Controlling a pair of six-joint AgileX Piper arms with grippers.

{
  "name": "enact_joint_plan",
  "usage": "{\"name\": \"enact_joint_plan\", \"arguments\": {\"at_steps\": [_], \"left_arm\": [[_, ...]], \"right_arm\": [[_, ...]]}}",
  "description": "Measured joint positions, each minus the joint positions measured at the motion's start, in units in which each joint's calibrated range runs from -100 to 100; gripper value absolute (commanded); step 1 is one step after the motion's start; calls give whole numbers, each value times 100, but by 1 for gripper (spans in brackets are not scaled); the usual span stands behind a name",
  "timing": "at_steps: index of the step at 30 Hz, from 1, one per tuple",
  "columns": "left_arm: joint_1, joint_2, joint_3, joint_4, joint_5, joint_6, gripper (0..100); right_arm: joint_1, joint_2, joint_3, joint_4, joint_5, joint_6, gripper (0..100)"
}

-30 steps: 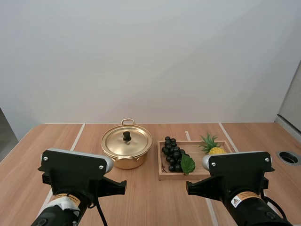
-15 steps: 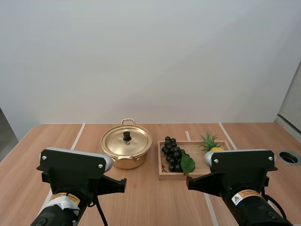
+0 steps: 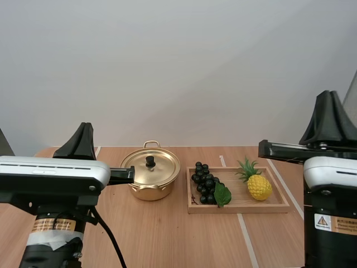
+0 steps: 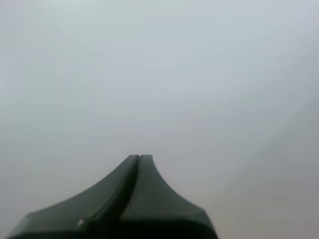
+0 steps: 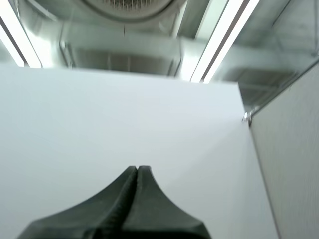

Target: Open the pot, put the pineapple inside, and close it

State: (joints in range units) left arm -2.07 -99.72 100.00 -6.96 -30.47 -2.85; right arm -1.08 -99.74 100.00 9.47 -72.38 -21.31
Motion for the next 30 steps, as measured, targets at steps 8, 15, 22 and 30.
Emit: {"name": "enact_joint_plan", "arguments": {"at_steps": [8,15,22,30], "left_arm": [[0,0,0,0,-1119,10,0],[0,0,-215,11,-1044,10,0],[0,121,-2066,19,1192,30,0],[0,1198,-4579,19,4021,-21,0]], "right_arm": [[0,0,0,0,-100,-248,0],[0,0,-980,701,3267,-897,0],[-9,251,-2681,894,5885,-1449,0],[-277,1058,-4473,894,9007,-1519,0]]}}
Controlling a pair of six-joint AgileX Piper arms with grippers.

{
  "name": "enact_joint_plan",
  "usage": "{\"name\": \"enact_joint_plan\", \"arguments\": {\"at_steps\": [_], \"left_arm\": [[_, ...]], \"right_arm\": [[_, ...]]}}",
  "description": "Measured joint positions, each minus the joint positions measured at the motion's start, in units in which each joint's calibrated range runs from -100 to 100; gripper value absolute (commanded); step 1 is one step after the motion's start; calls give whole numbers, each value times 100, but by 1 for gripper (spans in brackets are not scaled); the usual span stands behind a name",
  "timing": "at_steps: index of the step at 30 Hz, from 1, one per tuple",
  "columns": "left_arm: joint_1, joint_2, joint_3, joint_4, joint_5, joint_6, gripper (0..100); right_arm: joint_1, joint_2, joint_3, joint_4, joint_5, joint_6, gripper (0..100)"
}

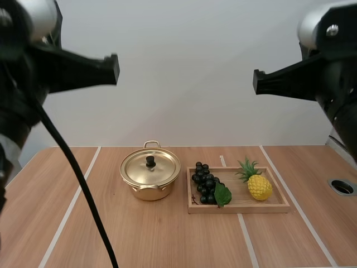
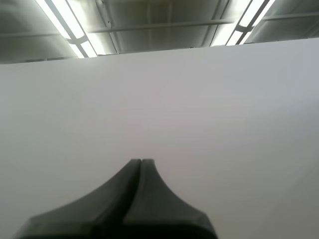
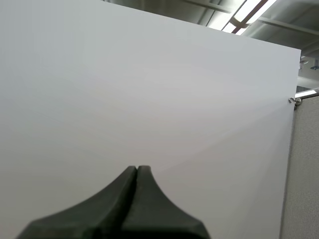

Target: Open the pot, put the pineapple inside, and close it

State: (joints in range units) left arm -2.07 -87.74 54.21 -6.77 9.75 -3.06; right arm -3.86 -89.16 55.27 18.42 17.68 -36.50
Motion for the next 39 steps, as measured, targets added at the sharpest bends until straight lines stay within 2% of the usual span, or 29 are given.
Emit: {"name": "enact_joint_plan", "arguments": {"at_steps": [4,12,18,22,30,39], "left_arm": [[0,626,-1094,0,1836,-20,0],[0,2039,-2833,4,4775,-113,0],[0,3123,-3433,14,6596,-143,0],[0,3852,-3446,14,7115,-151,0],[0,5020,-3446,14,7266,-151,0],[0,6126,-3446,-45,7288,337,0]], "right_arm": [[-151,509,-792,-182,1684,349,0],[-245,1850,-2356,-1752,4822,1481,0],[-245,2788,-3015,-2133,6381,1624,0],[-245,3299,-3063,-2175,6783,1642,0],[-245,4631,-3074,-2178,7309,1642,0],[-245,5549,-3074,-2178,7505,1642,0]]}}
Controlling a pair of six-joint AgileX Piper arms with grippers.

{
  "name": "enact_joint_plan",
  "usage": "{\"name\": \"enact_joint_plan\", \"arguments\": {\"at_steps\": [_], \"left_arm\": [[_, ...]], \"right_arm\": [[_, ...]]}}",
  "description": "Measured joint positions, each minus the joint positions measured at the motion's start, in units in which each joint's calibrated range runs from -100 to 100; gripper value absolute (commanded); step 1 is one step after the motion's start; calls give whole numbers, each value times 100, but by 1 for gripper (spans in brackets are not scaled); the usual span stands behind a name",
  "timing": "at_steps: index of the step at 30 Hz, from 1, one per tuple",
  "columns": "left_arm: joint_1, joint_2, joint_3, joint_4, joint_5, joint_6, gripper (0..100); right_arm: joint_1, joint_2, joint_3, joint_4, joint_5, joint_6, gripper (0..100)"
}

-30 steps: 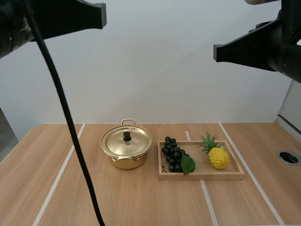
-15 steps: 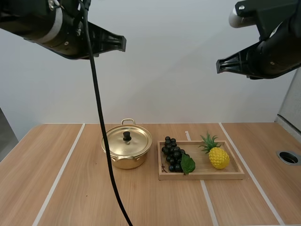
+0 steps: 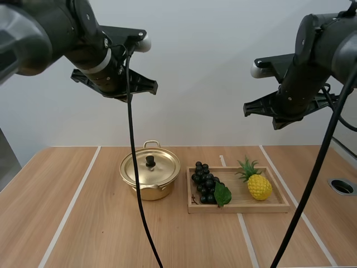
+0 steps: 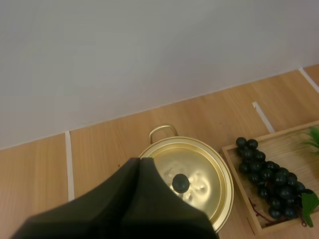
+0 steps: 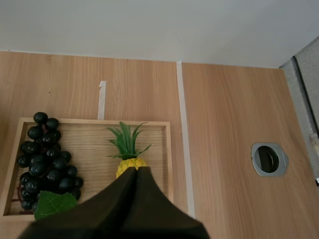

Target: Open the pot, put the pineapple inside, and close it

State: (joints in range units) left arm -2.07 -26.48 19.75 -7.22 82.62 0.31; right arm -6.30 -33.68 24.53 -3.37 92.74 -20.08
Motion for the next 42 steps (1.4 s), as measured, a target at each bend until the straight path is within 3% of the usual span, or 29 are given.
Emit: {"name": "enact_joint_plan", "arguments": {"at_steps": [13,27,42], "left_arm": [[0,1366,15,-60,985,455,0],[0,1443,116,-340,893,614,0],[0,2172,132,-654,810,1507,0]], "right_arm": [[0,122,179,-46,125,0,0],[0,122,179,-46,-161,9,0],[0,395,179,-46,-144,9,0]]}}
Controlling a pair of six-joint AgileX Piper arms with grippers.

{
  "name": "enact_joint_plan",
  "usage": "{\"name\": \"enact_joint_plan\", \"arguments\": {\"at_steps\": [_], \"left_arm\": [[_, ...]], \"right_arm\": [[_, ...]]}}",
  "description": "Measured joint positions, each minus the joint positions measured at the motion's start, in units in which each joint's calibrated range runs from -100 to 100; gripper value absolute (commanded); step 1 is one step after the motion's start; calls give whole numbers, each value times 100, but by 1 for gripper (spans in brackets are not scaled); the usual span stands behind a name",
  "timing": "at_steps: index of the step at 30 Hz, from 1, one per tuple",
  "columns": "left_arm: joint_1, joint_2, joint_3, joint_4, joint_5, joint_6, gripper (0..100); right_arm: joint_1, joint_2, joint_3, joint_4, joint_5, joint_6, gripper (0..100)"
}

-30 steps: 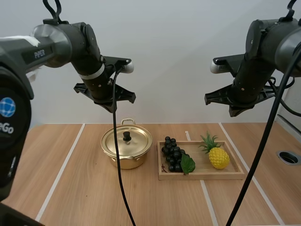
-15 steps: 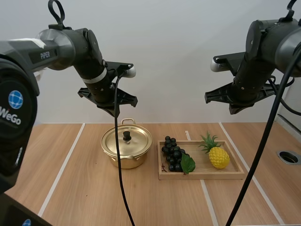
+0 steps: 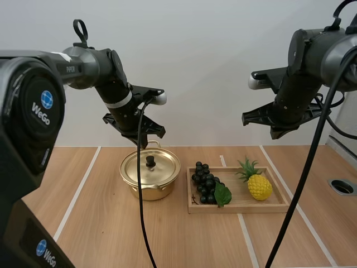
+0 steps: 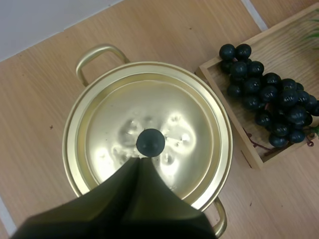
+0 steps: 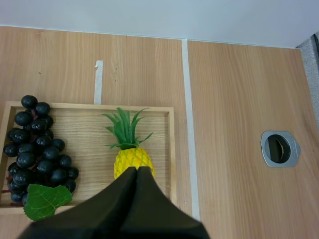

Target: Open the pot, put the pineapple inside, and close it

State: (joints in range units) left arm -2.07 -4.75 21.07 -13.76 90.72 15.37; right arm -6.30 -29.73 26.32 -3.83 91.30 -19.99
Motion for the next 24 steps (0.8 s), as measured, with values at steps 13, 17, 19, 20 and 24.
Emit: {"name": "enact_joint_plan", "arguments": {"at_steps": [13,17,19,20,24], "left_arm": [[0,323,0,-351,0,402,100],[0,346,0,-388,-18,402,100],[0,346,0,-392,-18,402,100],[0,351,0,-392,-37,402,100],[0,487,0,-406,-97,402,100]], "right_arm": [[0,288,0,0,-78,0,0],[0,327,0,0,-135,0,0],[0,344,0,0,-135,0,0],[0,352,0,0,-152,0,0],[0,360,0,0,-191,0,0]]}}
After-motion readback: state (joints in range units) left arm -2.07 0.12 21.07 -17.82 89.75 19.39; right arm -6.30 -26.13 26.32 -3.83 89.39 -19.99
